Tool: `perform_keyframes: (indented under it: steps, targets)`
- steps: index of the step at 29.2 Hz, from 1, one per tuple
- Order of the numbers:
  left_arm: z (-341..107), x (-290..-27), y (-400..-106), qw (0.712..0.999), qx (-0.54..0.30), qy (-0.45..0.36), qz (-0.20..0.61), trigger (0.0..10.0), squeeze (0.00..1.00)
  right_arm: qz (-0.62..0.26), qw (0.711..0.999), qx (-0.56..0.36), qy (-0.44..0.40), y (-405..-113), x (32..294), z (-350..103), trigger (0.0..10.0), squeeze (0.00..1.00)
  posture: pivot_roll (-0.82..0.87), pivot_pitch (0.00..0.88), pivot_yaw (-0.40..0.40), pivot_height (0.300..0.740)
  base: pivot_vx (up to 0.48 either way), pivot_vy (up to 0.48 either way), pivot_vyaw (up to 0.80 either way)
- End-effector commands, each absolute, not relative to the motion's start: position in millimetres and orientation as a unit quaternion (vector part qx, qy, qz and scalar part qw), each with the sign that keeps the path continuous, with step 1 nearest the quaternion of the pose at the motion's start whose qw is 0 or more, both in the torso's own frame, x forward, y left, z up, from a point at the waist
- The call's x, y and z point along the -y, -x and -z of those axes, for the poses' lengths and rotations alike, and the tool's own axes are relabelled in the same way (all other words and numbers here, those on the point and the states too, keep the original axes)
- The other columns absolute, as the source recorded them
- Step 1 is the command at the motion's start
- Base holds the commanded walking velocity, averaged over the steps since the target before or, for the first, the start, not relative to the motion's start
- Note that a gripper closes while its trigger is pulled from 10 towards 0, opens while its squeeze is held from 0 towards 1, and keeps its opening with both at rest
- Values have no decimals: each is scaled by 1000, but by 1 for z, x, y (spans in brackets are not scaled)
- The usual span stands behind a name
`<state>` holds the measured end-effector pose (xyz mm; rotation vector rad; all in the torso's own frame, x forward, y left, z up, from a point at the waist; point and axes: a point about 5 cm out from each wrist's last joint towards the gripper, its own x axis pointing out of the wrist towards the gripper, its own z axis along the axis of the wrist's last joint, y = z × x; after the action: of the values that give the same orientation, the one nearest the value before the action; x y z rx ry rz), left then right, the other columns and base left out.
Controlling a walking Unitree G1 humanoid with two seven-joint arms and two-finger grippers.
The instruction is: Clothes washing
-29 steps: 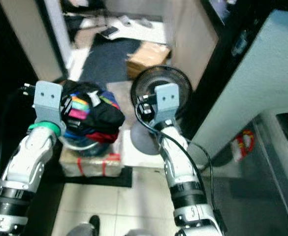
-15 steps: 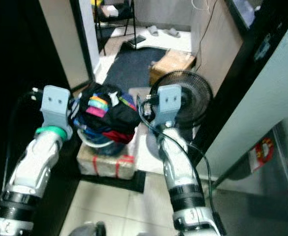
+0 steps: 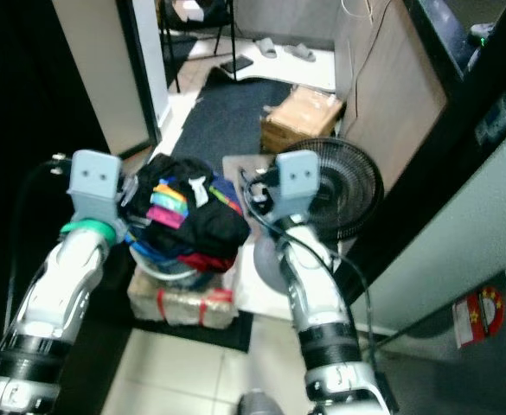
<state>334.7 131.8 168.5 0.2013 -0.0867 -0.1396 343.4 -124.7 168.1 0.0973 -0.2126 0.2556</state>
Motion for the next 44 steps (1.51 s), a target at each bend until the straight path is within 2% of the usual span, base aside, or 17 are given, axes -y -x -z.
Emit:
perform_keyframes:
  steps: [1,18,35,44]
  targets:
    - [-164,-139,-334,992,37,-104,61,10000,0,-137,984,103,-56,-342,118,-166,10000,0,-6,0,18,740,412,244,0]
    - [-164,-138,-334,992,36,-105,64,10000,0,-138,984,102,-54,-344,119,-165,10000,0,-5,0,18,740,381,244,0]
    - [-164,-135,-334,991,37,-105,74,10000,0,-138,984,100,-48,-344,120,-164,10000,0,-8,0,17,740,35,0,-110]
    - [-165,-136,-334,990,39,-109,73,10000,0,-140,984,101,-48,-344,119,-164,10000,0,-8,0,17,740,0,-442,0]
